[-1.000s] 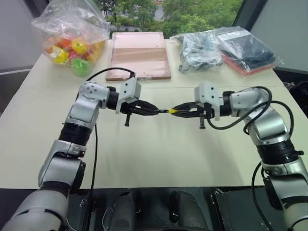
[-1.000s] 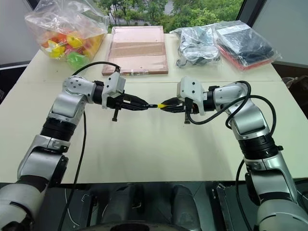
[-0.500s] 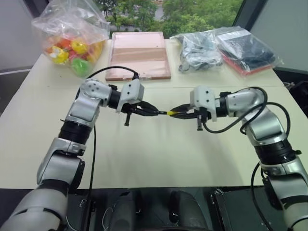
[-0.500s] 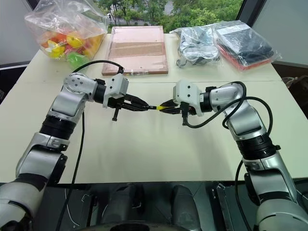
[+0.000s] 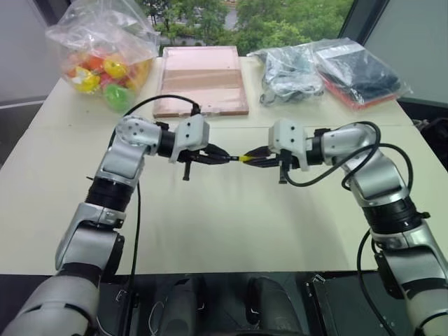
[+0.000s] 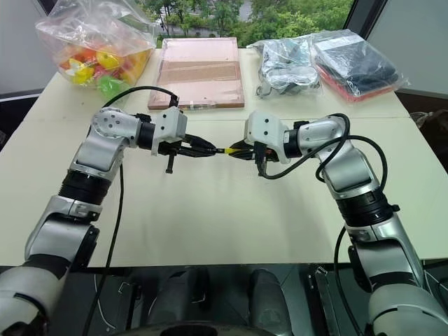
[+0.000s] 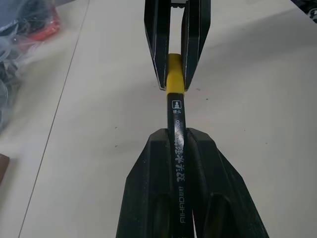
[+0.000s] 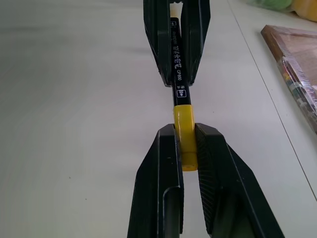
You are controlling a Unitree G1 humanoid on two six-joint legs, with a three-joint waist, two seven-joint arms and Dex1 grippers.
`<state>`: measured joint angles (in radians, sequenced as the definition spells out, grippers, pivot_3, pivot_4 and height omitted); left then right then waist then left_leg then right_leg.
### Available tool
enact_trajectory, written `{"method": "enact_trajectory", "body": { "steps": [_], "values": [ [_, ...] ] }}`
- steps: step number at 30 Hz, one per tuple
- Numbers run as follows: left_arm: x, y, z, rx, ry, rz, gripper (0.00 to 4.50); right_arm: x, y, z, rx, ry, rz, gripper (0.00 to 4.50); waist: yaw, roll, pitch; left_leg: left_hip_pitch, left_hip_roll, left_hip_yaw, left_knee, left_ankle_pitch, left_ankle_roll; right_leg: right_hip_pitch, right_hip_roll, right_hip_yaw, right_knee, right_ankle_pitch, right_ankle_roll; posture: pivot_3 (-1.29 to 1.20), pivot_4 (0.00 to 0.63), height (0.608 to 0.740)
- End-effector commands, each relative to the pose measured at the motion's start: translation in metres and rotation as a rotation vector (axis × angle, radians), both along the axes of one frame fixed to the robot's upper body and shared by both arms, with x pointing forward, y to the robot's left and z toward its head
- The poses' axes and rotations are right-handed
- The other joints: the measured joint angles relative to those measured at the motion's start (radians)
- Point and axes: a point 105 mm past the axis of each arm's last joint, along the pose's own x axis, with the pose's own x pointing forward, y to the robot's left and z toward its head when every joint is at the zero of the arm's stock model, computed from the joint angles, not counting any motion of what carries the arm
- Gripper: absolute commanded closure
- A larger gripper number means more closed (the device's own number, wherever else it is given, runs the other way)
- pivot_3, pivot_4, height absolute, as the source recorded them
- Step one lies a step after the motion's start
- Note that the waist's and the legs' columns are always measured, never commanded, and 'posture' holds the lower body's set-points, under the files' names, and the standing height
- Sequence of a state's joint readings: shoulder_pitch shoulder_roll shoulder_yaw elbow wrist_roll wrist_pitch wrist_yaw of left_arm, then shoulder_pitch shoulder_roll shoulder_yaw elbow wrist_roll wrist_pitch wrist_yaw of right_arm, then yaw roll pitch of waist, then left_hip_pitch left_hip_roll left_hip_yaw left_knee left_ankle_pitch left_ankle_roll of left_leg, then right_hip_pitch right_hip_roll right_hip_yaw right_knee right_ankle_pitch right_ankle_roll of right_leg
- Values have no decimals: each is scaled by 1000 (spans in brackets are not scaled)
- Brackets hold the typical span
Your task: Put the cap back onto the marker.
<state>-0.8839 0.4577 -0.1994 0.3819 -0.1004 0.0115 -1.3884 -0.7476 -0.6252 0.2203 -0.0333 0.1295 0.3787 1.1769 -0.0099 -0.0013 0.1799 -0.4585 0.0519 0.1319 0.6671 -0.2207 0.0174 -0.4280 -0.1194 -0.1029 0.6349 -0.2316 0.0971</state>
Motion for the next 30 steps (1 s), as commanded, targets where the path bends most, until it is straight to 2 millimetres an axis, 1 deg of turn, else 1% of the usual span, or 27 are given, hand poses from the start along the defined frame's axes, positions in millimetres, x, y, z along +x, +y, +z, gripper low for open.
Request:
{"method": "enact_trajectory", "body": {
  "steps": [1,12,21,26,27,28,29,30],
  "values": [
    [-17,-33,4,-31,-24,-134,4500,-17,34,36,90,-131,148,4390,0,0,0,0,0,0,0,0,0,0,0,0,0,0,0,0,150,740],
    [-1,-20,11,-15,-79,-63,4500,-3,11,26,30,-111,73,4390,0,0,0,0,0,0,0,0,0,0,0,0,0,0,0,0,150,740],
    [4,-17,14,-15,-94,-49,4500,5,6,24,29,-105,47,4390,-1,0,0,0,0,0,0,0,0,0,0,0,0,0,0,0,150,740],
    [6,-14,11,-1,-100,-40,4500,8,-1,16,-10,-95,23,4390,-1,0,0,0,0,0,0,0,0,0,0,0,0,0,0,0,150,740],
    [7,-13,11,-2,-99,-36,4500,10,-5,13,-42,-96,7,3487,0,0,0,0,0,0,0,0,0,0,0,0,0,0,0,0,150,740],
    [7,-12,11,-3,-98,-34,4500,12,-8,10,-64,-98,-3,3196,0,0,0,0,0,0,0,0,0,0,0,0,0,0,0,0,150,740],
    [8,-10,11,-1,-99,-28,4500,14,-15,4,-122,-109,-22,2632,0,0,0,0,0,0,0,0,0,0,0,0,0,0,0,0,150,740],
    [9,-7,12,1,-98,-19,4500,16,-21,0,-156,-115,-40,2203,0,0,0,0,0,0,0,0,0,0,0,0,0,0,0,0,150,740]
  ]
}}
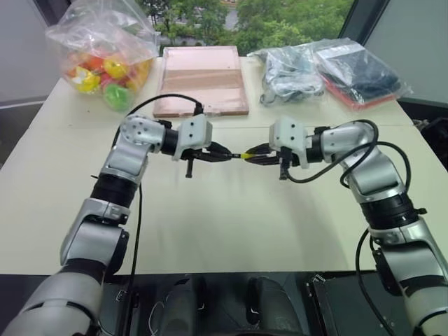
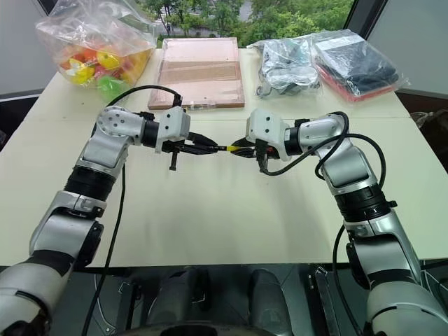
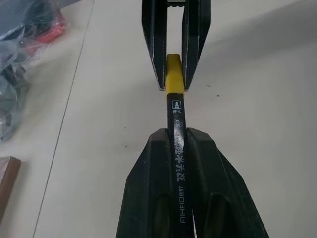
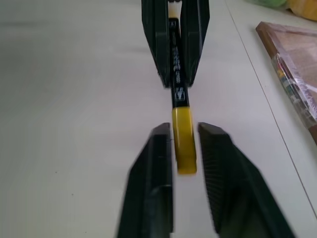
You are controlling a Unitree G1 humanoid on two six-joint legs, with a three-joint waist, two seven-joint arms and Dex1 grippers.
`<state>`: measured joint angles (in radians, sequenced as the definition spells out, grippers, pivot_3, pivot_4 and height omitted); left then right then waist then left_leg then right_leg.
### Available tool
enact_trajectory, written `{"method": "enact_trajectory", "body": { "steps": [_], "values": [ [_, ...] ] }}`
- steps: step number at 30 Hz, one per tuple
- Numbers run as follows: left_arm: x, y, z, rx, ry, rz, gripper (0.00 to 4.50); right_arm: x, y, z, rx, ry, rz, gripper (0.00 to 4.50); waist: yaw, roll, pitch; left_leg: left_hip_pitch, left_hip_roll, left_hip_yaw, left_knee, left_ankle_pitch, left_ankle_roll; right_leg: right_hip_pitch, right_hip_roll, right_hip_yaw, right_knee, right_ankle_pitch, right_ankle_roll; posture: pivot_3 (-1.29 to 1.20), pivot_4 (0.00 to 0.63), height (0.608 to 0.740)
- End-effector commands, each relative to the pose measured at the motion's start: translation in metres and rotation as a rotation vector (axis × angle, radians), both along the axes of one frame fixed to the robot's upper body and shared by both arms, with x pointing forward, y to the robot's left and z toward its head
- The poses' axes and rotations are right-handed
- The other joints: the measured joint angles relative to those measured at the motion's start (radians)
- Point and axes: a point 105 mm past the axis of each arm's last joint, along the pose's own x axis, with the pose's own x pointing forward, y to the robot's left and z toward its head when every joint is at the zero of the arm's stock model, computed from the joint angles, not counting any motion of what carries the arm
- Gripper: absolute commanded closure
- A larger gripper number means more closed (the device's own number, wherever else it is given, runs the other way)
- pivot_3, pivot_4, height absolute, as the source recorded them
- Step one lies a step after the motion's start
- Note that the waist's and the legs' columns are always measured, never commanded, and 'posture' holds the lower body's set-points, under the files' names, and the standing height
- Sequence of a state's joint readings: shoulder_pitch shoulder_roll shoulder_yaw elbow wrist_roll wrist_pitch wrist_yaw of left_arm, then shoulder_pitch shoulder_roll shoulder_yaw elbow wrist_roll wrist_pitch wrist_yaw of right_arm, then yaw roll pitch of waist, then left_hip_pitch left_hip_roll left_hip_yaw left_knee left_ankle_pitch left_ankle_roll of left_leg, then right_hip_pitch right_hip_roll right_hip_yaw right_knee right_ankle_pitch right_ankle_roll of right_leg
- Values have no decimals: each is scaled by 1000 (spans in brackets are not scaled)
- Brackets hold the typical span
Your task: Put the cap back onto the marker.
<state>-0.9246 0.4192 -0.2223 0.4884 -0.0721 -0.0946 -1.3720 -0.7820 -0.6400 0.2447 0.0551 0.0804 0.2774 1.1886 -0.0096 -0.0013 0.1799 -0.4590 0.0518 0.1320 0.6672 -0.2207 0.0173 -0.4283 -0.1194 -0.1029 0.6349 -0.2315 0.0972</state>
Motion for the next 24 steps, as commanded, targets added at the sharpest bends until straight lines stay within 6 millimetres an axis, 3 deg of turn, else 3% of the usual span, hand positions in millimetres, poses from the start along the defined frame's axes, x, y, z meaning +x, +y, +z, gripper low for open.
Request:
{"method": "enact_trajectory", "body": {
  "steps": [1,3,6,10,13,16,18,21,24],
  "values": [
    [4,6,16,-4,-59,13,4500,7,-18,0,-109,-61,-47,1744,-1,0,0,0,0,0,0,0,0,0,0,0,0,0,0,0,150,740],
    [7,15,16,8,-57,39,4500,9,-24,2,-102,-62,-70,725,-3,0,0,0,0,0,0,0,0,-1,0,0,0,0,0,0,150,740],
    [12,36,15,30,-55,103,4500,19,-37,27,5,-116,-153,725,-5,0,0,0,0,0,0,0,0,-1,0,0,0,0,0,0,150,740],
    [17,75,14,-26,1,266,4500,37,-72,69,206,-248,-356,725,-5,0,0,0,0,1,-1,0,0,-2,0,0,0,0,0,0,150,740],
    [26,101,19,-202,27,508,4500,40,-98,78,339,-272,-509,725,-2,0,0,0,0,0,-1,0,0,-2,0,0,0,0,0,0,150,740],
    [31,128,14,-380,62,800,4500,39,-116,73,462,-263,-643,725,2,-1,0,-1,0,-1,0,0,0,0,0,0,0,0,0,0,150,740],
    [23,132,0,-495,154,936,4500,34,-119,62,516,-229,-692,725,2,-1,0,-1,0,-1,0,0,0,0,0,0,0,0,0,0,150,740],
    [0,136,-33,-548,180,1138,4500,27,-111,36,541,-175,-737,725,-2,0,0,0,0,-1,0,0,0,1,0,1,0,0,0,0,150,740],
    [-15,145,-47,-576,168,1274,4500,24,-106,24,574,-156,-773,725,-4,-1,0,0,0,-1,-1,0,0,0,0,1,1,0,0,0,150,740]
  ]
}}
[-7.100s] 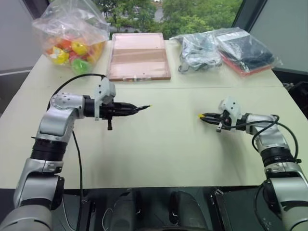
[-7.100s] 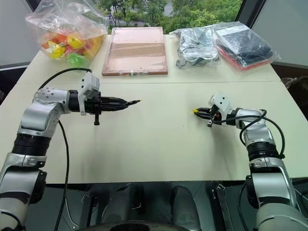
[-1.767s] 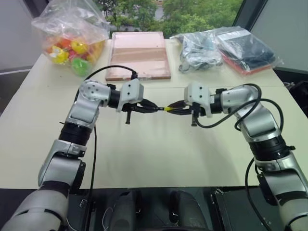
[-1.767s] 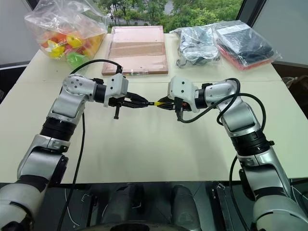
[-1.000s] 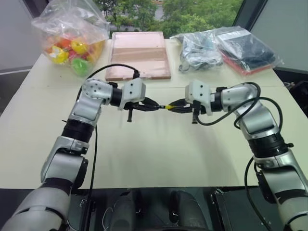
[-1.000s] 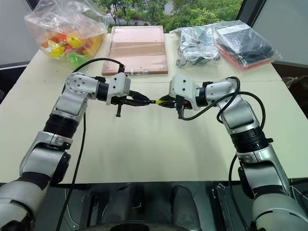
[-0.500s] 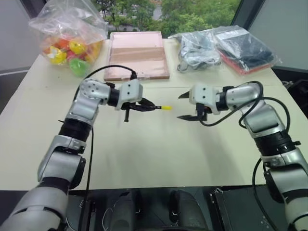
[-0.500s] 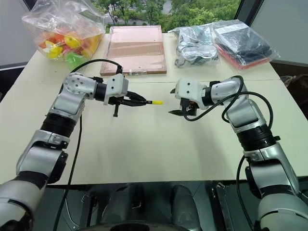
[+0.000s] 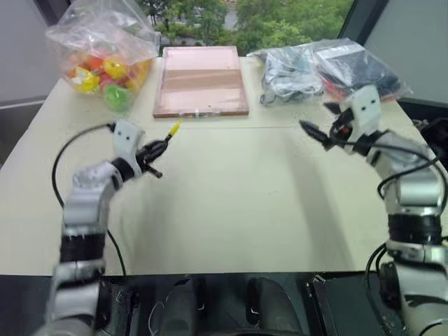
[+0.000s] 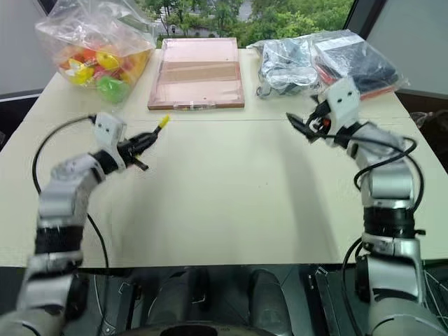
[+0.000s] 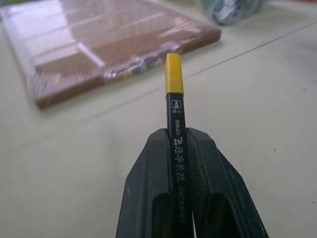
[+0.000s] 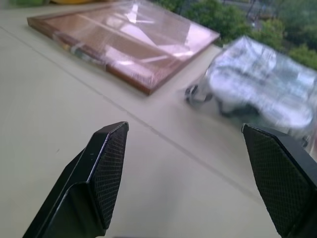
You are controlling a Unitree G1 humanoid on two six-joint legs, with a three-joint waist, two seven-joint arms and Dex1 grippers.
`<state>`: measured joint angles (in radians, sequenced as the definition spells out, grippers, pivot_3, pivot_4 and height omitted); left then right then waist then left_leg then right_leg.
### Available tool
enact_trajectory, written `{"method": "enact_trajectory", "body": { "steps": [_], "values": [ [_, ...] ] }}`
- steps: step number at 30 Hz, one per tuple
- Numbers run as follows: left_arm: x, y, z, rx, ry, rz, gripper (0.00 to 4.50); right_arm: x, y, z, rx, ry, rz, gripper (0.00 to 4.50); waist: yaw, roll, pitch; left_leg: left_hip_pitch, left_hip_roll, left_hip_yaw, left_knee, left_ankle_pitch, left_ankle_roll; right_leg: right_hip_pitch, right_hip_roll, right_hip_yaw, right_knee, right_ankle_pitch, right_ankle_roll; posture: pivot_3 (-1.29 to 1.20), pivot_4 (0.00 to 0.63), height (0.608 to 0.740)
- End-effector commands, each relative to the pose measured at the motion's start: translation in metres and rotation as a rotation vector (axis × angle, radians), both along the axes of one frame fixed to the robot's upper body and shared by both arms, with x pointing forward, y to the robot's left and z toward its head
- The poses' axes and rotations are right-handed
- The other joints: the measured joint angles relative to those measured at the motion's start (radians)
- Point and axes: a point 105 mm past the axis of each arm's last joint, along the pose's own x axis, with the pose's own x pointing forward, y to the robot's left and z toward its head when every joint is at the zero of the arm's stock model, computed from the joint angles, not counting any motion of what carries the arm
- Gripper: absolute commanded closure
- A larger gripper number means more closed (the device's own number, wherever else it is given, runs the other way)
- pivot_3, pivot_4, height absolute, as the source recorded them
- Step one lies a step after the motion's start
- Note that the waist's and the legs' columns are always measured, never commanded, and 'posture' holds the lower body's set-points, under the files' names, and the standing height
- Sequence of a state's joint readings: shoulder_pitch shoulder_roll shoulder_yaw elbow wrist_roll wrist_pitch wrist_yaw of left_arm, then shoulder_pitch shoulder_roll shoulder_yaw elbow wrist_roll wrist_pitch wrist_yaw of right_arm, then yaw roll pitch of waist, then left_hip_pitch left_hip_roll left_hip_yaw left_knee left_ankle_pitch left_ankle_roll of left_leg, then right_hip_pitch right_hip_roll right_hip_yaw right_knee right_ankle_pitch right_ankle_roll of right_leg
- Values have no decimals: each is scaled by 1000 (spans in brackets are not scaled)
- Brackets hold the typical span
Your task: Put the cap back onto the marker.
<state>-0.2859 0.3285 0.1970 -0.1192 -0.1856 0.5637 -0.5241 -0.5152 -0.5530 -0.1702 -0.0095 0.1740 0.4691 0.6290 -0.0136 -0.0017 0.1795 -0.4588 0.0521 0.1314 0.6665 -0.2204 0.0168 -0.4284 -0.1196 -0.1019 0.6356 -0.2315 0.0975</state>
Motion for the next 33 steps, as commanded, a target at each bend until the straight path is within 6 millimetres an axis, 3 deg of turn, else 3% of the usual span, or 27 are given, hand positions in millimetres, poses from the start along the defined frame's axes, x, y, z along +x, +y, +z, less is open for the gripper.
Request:
{"method": "enact_trajectory", "body": {
  "steps": [1,8,17,20,23,27,31,33],
  "values": [
    [-8,19,20,26,-93,177,4500,-4,5,19,30,-95,-38,725,0,0,0,0,0,0,0,0,0,-1,0,0,1,0,0,0,150,740],
    [-6,24,7,35,-120,270,4500,11,13,-1,53,-97,-109,725,4,0,0,2,0,-1,0,-2,4,1,0,-1,1,0,-1,0,150,740],
    [-5,13,9,36,-169,245,137,8,9,-15,30,-86,-137,687,4,0,0,1,0,-1,-1,-2,4,1,0,-1,1,0,-1,0,150,740],
    [-3,12,21,35,-217,254,60,10,-4,-14,-2,-95,-180,687,3,0,0,1,0,-1,-1,-2,4,1,0,-1,1,0,-1,0,150,740],
    [-4,23,46,-17,-263,252,60,10,-25,-4,15,-129,-245,687,3,0,0,1,0,-1,-1,-2,4,1,0,-1,1,0,-1,0,150,740],
    [-9,56,71,1,-284,273,60,5,-51,2,56,-155,-317,687,1,0,0,1,0,-1,-1,-2,4,1,0,-1,1,0,-1,0,150,740],
    [-16,92,81,69,-269,297,60,-8,-65,-4,61,-152,-334,687,0,0,-1,2,0,0,-1,-2,3,1,0,-1,0,0,-1,0,150,740],
    [-20,99,85,74,-263,285,60,-14,-69,-5,57,-148,-331,687,3,0,-1,1,0,0,-2,-2,3,1,0,-1,0,0,-1,0,150,740]
  ]
}}
